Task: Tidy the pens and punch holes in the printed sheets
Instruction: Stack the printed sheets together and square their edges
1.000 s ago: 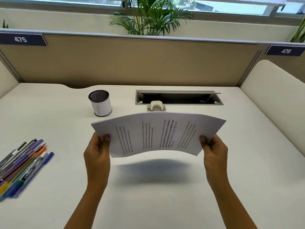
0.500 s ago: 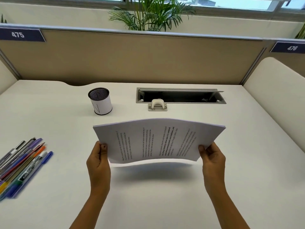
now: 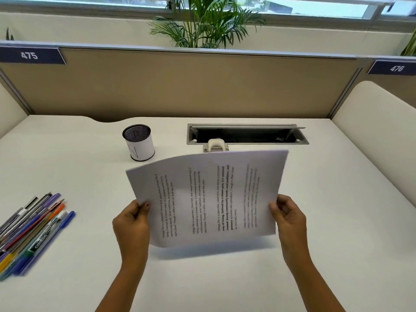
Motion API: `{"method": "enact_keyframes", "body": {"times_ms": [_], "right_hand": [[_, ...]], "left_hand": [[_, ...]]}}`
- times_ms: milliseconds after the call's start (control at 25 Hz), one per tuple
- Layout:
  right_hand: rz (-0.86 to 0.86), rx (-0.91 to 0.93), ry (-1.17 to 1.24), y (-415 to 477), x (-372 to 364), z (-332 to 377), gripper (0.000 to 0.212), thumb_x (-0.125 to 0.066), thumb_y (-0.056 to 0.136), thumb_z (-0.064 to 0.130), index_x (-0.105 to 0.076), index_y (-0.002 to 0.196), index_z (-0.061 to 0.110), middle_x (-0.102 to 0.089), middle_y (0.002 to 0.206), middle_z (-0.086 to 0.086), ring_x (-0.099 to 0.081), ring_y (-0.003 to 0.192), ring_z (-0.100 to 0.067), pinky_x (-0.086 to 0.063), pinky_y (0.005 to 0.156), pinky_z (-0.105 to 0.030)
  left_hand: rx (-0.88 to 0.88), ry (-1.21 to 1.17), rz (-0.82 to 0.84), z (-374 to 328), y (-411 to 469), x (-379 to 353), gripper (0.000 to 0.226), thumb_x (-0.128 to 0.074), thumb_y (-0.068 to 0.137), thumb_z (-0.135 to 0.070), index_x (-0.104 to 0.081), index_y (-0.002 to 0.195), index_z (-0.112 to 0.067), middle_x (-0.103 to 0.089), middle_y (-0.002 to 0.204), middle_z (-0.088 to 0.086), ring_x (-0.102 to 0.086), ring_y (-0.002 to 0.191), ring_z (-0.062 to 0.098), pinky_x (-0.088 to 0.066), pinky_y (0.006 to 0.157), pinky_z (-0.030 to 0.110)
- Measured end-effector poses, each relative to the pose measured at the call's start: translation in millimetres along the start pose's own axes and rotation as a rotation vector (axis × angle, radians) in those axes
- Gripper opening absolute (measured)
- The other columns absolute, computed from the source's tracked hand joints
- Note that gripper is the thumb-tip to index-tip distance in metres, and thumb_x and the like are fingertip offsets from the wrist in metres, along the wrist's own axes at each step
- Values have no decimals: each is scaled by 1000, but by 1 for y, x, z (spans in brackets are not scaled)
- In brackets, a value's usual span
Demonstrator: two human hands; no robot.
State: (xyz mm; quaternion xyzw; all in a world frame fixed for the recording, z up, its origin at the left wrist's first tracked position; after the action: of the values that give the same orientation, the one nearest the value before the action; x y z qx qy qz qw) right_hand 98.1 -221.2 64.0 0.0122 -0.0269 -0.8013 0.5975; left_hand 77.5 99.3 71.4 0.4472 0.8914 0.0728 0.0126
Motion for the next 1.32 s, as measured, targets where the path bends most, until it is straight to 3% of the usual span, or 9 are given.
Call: {"method": "enact_keyframes", "body": {"times_ms": [200,280,400,640,760,880,1080,1200,1320], "right_hand": [[67,-99,160,-4,-11,9,31,-66,81,29,-63,110,16,-73,106,-3,-69,94,-16,-56,88,-28],[112,-166,403,-13,-28,10,29,-67,80,21,-64,108,13,-70,104,-11,-67,91,-21,-56,90,-31],[246,-201,563,-26,-55,15,37,-62,86,10,-59,123,10,-68,119,-11,-65,109,-26,-54,93,-34],[172,-184,766,-25,-61,40,41,-36,93,-7,-64,118,8,-66,123,-14,-64,113,-24,-55,88,-28],[208,-167,887,-31,-63,50,40,-33,97,10,-54,131,8,-63,129,-13,-62,117,-23,-53,93,-32],[194,-103,706,-41,-70,50,37,-41,100,17,-49,136,16,-63,129,-5,-62,117,-19,-54,91,-29],[128,21,390,-28,-62,60,27,-45,99,11,-61,118,20,-70,117,4,-65,110,-15,-55,89,-29],[127,118,200,-15,-47,70,23,-46,98,8,-64,104,20,-73,105,9,-67,102,-11,-55,87,-27],[161,210,59,-6,-40,79,29,-45,98,3,-64,97,24,-73,94,16,-65,89,-2,-54,78,-19]], "left_hand": [[122,-172,-98,-5,9,4,22,-58,92,-7,-68,103,-23,-70,83,-23,-65,74,-3,-54,74,18],[215,-258,-96,-1,3,-1,22,-55,94,-7,-67,112,-13,-72,85,-19,-66,80,3,-57,78,22],[318,-331,-37,1,-17,-14,20,-51,96,-10,-68,102,-18,-73,87,-16,-66,88,11,-55,81,28],[373,-469,14,0,-34,-22,24,-48,97,-8,-62,116,-14,-70,105,-7,-66,97,8,-54,87,22],[388,-513,-5,1,-35,-23,25,-48,97,-8,-61,117,-13,-70,107,-5,-66,97,9,-54,88,23],[411,-546,25,2,-42,-31,23,-48,97,-9,-64,111,-18,-73,105,-7,-68,96,7,-55,86,22],[254,-580,-15,-4,-18,-17,19,-47,98,-8,-63,104,-14,-72,97,-5,-68,86,4,-55,82,19],[-5,-182,145,-24,18,5,18,-53,95,-15,-59,112,-17,-70,104,-4,-66,92,12,-52,88,25],[-277,241,400,-54,25,-5,25,-61,87,-23,-55,111,-29,-68,103,-20,-63,94,-5,-46,83,8]]}}
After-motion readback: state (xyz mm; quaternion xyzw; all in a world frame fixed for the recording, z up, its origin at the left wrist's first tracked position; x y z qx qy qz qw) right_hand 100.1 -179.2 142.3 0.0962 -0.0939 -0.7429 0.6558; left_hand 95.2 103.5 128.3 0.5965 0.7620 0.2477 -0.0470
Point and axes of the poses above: each hand's wrist, its own y-axis towards the middle knuckle, its own x-axis out of the back of the hand, z = x × y, the point moved 3 cm from there along y, towards the middle knuckle
